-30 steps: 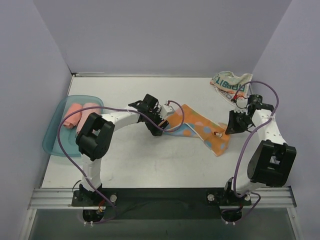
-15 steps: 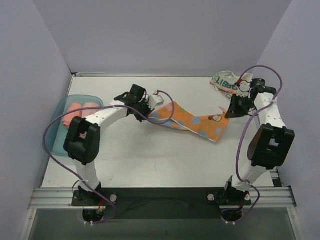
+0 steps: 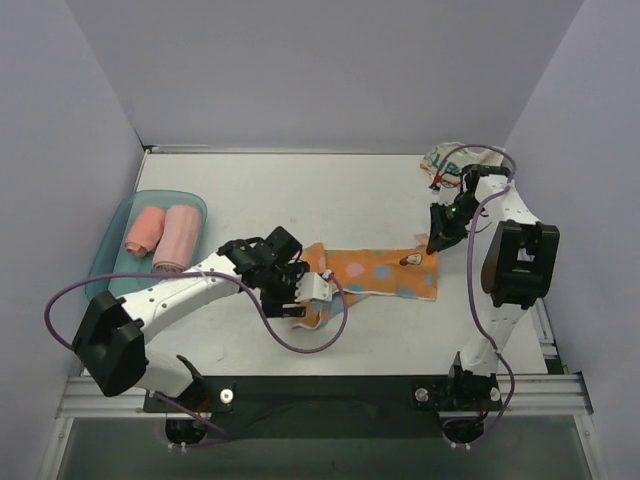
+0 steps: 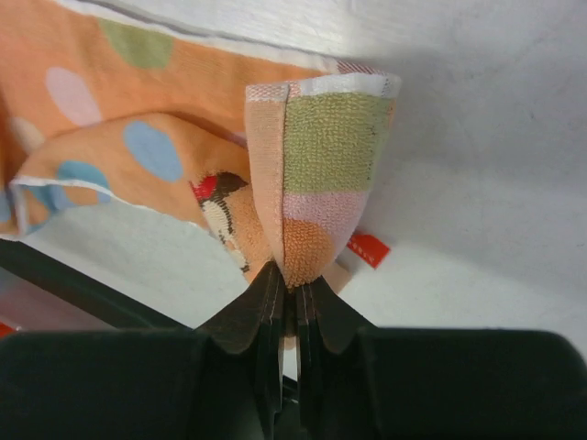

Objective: Roll the towels
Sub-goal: Move the towel to the center of the board, then flatten the towel

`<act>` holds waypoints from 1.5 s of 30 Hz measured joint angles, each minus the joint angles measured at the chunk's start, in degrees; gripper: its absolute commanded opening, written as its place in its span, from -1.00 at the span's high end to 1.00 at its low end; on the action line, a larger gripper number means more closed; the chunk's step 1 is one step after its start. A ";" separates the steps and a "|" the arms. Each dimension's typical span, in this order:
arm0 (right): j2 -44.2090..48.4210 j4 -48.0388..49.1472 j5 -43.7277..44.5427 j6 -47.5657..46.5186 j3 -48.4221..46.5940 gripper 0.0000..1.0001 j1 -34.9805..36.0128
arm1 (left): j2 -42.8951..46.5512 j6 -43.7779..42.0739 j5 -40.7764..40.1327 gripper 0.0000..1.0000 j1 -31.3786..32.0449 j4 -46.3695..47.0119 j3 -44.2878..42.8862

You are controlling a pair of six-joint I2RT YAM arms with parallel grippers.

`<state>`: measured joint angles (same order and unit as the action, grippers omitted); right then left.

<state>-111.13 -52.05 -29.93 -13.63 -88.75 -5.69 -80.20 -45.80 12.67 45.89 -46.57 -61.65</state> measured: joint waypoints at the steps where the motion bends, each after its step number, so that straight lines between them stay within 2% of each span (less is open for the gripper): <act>1: -1.20 -0.55 0.96 -0.70 0.33 0.96 -0.20 | -1.03 -0.22 0.24 -0.81 -0.02 -2.29 0.98; 2: -1.86 -1.01 1.68 -1.31 0.61 0.85 -0.31 | -1.86 -0.35 0.42 -0.87 -0.50 -4.31 1.31; 3: -2.21 -1.60 2.36 -1.79 0.79 0.56 -0.37 | -2.51 -0.46 1.09 -0.92 -1.53 -5.95 1.27; 6: -2.40 -2.67 4.15 -3.10 1.03 0.13 -0.72 | -3.56 -0.20 3.13 -0.91 -6.16 -8.57 -1.42; 11: -3.15 -3.67 5.97 -3.78 -0.61 0.04 -1.90 | -11.47 5.20 6.75 -0.74 -16.35 -6.29 -13.44; 16: -6.54 -3.37 7.02 -2.75 -7.06 0.07 -3.28 | -22.73 12.87 9.05 -0.52 -22.62 -0.50 -21.22; 19: -9.14 -2.95 7.63 -2.08 -9.92 0.10 -3.67 | -27.85 16.31 8.96 -0.38 -22.77 2.40 -22.10; 24: -12.72 -2.38 8.72 -1.38 -11.87 0.18 -2.75 | -33.94 20.04 7.15 -0.33 -22.21 4.07 -22.43; 28: -14.73 -2.14 8.96 -1.03 -12.11 0.27 -1.88 | -34.69 21.22 5.09 -0.33 -22.23 4.46 -22.36; 33: -17.20 -1.53 8.96 0.11 -12.68 0.59 -1.14 | -34.73 22.49 3.34 -0.14 -22.23 6.54 -21.38; 37: -17.35 -1.38 8.98 0.76 -12.87 0.71 -0.98 | -35.34 23.32 1.64 -0.13 -22.18 7.56 -21.22; 41: -17.35 -1.09 9.03 0.83 -13.05 1.00 -0.98 | -35.67 24.41 0.72 0.03 -21.99 8.72 -21.22; 45: -17.33 -1.09 8.66 0.94 -13.05 1.00 -0.98 | -35.85 25.64 -0.09 0.08 -21.64 9.84 -21.22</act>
<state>-128.46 -53.15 -21.28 -12.69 -101.80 -6.68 -116.05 -20.16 12.58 24.25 -36.73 -82.87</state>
